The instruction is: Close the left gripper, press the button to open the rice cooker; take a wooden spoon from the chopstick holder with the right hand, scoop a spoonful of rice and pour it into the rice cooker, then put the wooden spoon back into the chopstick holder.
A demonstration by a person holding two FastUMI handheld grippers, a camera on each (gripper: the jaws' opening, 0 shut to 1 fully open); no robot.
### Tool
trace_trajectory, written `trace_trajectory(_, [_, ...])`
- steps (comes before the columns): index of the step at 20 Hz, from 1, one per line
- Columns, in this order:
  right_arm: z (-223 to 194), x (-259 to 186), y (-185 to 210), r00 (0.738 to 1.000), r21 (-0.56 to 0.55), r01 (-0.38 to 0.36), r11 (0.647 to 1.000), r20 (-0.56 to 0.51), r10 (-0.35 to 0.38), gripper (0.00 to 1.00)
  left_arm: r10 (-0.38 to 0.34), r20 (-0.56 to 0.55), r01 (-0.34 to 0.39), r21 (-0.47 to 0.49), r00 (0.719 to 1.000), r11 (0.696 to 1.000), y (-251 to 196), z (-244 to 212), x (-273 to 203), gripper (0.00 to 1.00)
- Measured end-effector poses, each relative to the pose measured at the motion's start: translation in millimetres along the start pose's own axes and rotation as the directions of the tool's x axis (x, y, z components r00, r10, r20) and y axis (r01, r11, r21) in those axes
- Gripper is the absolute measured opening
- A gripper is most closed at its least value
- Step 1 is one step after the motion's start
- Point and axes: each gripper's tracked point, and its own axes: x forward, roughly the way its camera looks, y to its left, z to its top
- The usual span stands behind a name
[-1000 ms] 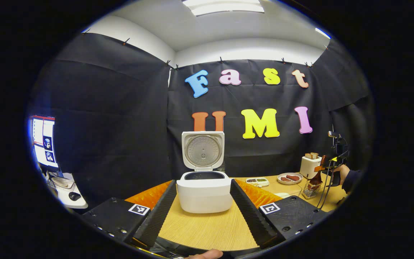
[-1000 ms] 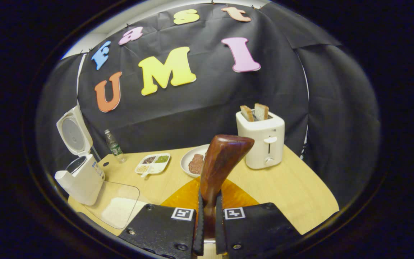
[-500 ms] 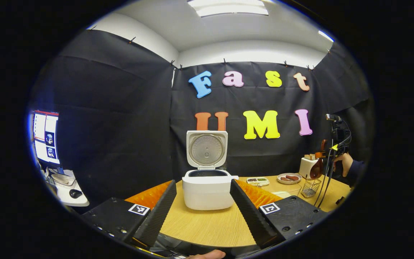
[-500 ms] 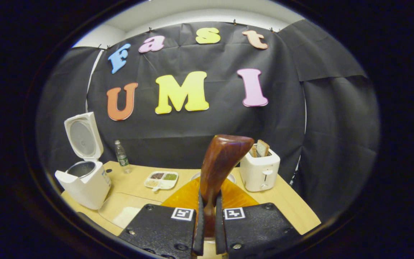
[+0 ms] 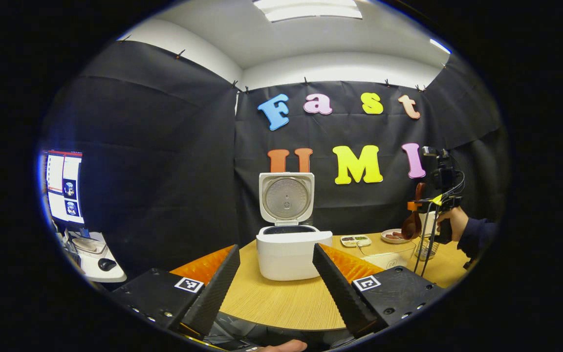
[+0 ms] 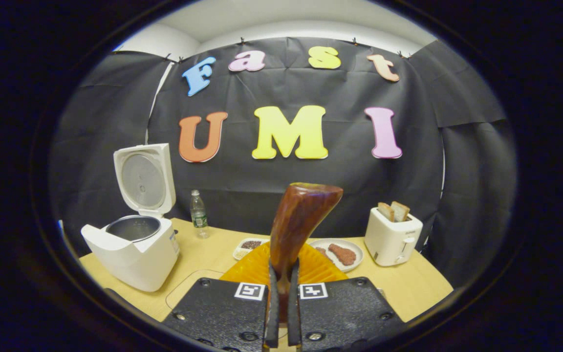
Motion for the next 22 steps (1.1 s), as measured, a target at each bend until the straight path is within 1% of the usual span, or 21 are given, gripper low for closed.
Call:
trace_trajectory(3, [-32.0, 16.8, 8.7, 0.999, -0.023, 0.009, 1.0, -0.046, -0.01, 0.12, -0.036, -0.006, 0.036, -0.037, 0.999, 0.999, -3.3, -5.1, -0.1, 0.95])
trace_trajectory(5, [-52.2, 24.6, 12.3, 0.997, -0.046, 0.02, 0.999, -0.075, -0.023, 0.12, -0.038, -0.011, 0.037, -0.04, 0.999, 0.999, -0.3, -9.3, 2.7, 0.95])
trace_trajectory(7, [-70.1, 30.8, 19.8, 0.995, -0.063, 0.013, 0.998, -0.096, -0.019, 0.12, -0.033, -0.012, 0.032, -0.031, 0.999, 0.999, 2.0, -8.7, 2.0, 0.96])
trace_trajectory(8, [-76.7, 33.7, 19.3, 0.994, -0.087, 0.026, 0.996, -0.1, -0.035, 0.12, -0.032, -0.015, 0.031, -0.027, 0.999, 0.999, 3.6, -8.2, 0.7, 0.96])
trace_trajectory(10, [-88.0, 34.8, 12.6, 0.99, -0.13, 0.087, 0.988, -0.098, -0.1, 0.12, -0.023, -0.012, 0.022, -0.023, 1.0, 0.999, 8.5, -6.6, -1.6, 0.95])
trace_trajectory(11, [-97.6, 35.5, 12.6, 0.987, -0.118, 0.107, 0.987, -0.11, -0.12, 0.12, -0.023, -0.009, 0.023, -0.026, 1.0, 0.999, 8.3, -5.1, 0.0, 0.95])
trace_trajectory(13, [-114.1, 35.8, 32.5, 0.985, -0.032, 0.069, 0.997, -0.157, -0.073, 0.12, -0.023, -0.008, 0.022, -0.032, 1.0, 0.999, 9.5, -5.0, 1.0, 0.95])
trace_trajectory(14, [-115.5, 35.2, 42.6, 0.985, 0.002, 0.054, 0.999, -0.165, -0.053, 0.12, -0.018, -0.013, 0.018, -0.035, 1.0, 0.999, 11.7, -7.0, 0.7, 0.95])
trace_trajectory(15, [-115.7, 32.6, 53.5, 0.985, 0.021, 0.033, 0.999, -0.17, -0.029, 0.12, -0.014, -0.017, 0.014, -0.036, 1.0, 0.999, 13.5, -7.3, -0.6, 0.95])
trace_trajectory(18, [-117.4, 28.0, 85.5, 0.982, 0.029, -0.032, 0.999, -0.185, 0.037, 0.12, 0.002, -0.014, -0.003, -0.036, 1.0, 0.999, 20.0, -4.7, 0.5, 0.95])
trace_trajectory(19, [-117.7, 25.7, 91.4, 0.982, 0.034, -0.035, 0.999, -0.186, 0.041, 0.13, -0.001, -0.013, 0.0, -0.036, 1.0, 0.999, 18.4, -4.2, 1.8, 0.95])
trace_trajectory(20, [-117.9, 23.7, 97.2, 0.981, 0.058, -0.036, 0.998, -0.19, 0.046, 0.12, -0.007, -0.016, 0.006, -0.032, 1.0, 0.999, 16.1, -5.7, 2.3, 0.95])
trace_trajectory(22, [-120.9, 21.4, 111.9, 0.974, 0.128, -0.063, 0.99, -0.209, 0.089, 0.12, -0.007, -0.026, 0.006, -0.025, 1.0, 1.0, 17.9, -10.5, -0.6, 0.94])
